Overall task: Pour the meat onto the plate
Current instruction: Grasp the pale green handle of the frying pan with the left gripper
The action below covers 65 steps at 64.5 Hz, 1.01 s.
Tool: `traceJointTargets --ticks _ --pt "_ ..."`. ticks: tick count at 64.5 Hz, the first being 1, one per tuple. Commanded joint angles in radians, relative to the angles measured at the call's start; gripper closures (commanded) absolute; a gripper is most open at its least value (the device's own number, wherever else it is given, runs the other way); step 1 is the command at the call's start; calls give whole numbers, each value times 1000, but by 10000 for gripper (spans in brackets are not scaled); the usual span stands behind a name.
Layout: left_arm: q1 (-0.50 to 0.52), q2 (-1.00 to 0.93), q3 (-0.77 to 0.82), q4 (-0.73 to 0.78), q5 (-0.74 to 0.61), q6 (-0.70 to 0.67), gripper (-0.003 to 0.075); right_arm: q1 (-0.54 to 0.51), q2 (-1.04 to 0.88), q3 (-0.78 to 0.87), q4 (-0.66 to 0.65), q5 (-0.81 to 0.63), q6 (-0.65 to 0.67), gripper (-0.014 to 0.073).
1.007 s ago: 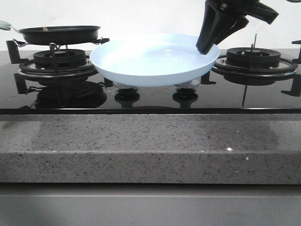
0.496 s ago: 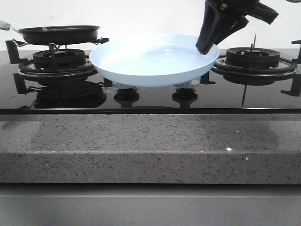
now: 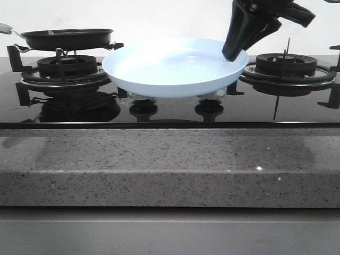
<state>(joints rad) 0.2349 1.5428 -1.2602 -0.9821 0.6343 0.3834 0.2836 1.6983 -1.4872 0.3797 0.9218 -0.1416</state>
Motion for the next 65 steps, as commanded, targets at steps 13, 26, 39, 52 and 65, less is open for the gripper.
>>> traceJointTargets --ticks 13,26,39,52,65 --pt "3 103 -74 -196 -4 29 84 -3 -54 -21 35 -31 -9 654" --pt "3 146 -74 -370 5 113 84 -3 -54 -21 35 -31 -9 654" --pt "3 155 -74 -380 5 113 168 -3 -54 -21 35 -31 -9 654" --pt "3 155 -74 -382 5 113 486 -3 -54 -21 35 -31 -9 654" --pt "3 155 -74 -382 5 113 659 -3 -54 -21 35 -31 -9 654"
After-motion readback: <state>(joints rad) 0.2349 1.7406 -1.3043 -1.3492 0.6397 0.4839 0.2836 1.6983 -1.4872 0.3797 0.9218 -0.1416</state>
